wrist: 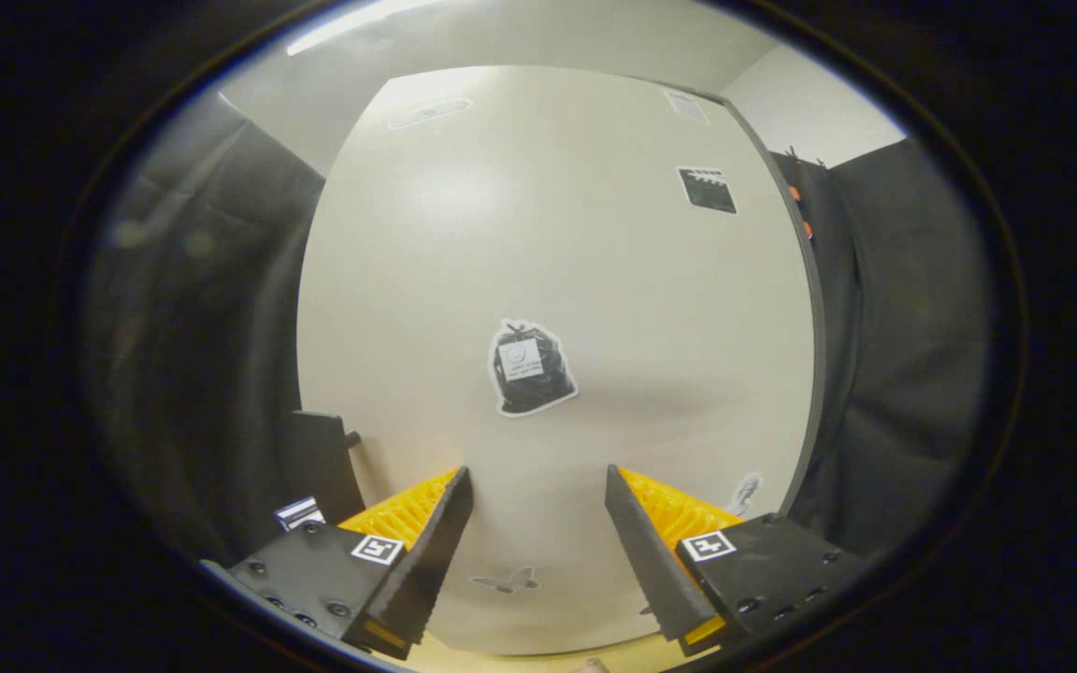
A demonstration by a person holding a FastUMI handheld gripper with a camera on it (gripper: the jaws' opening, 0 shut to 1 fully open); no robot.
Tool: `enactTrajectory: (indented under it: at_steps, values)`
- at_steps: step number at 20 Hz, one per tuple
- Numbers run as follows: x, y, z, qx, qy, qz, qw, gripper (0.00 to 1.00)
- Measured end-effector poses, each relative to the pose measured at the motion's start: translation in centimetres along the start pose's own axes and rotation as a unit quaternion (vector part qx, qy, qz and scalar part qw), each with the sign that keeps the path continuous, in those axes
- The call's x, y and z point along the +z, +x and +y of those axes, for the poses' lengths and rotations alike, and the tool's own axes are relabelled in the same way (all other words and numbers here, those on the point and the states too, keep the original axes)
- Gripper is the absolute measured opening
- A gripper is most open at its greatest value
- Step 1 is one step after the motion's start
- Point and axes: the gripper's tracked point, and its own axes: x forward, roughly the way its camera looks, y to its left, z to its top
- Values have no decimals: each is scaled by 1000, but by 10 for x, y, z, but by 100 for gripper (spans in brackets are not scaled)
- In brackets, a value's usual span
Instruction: Open the shoe cabinet door, grab the shoes and put them into the shoe cabinet, then close the shoe cabinet door.
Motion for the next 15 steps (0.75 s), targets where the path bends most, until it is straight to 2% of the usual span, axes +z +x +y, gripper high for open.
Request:
enactTrajectory:
  at_steps: [15]
  values:
    - [0,21,-6,-6,-11,0,1000,92]
